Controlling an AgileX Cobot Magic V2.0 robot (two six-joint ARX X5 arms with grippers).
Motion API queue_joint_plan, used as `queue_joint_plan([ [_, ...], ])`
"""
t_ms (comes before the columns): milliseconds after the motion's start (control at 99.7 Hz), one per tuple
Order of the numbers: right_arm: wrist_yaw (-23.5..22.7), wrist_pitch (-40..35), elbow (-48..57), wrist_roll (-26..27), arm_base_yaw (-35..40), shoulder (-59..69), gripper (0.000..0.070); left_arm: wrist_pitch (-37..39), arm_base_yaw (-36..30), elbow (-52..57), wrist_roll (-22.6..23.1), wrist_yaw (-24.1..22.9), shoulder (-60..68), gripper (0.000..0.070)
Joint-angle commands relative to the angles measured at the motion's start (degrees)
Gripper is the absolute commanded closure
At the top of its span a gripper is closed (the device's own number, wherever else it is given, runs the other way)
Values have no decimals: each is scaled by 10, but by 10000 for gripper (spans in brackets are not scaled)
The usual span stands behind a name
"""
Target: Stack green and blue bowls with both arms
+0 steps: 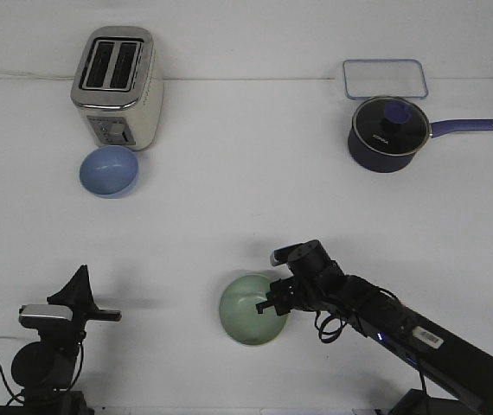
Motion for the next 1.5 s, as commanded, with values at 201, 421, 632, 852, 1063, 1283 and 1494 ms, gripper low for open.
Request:
queue_joint_plan([
  [201, 1, 12, 8, 9, 9, 22, 285, 6, 0, -11, 9, 0, -1, 686],
  [421, 1, 9, 23, -10, -8, -27, 285, 9, 0, -11, 8, 0, -1, 687],
  [632, 37, -15, 59, -71, -83, -148, 285, 18, 0, -3, -127, 0, -1, 689],
  [852, 150, -17, 55, -185, -190, -280, 285, -5, 0, 28, -293, -1, 1, 687],
  [1063, 147, 3, -33, -206, -293, -406, 286, -113, 0, 136, -306, 0, 103, 686],
  [1283, 140, 35, -134, -243, -343, -520, 286, -166, 0, 308, -297, 1, 332, 686],
  [1494, 125, 32, -145, -243, -350, -559, 286, -218, 0, 459, -256, 38, 543, 495],
])
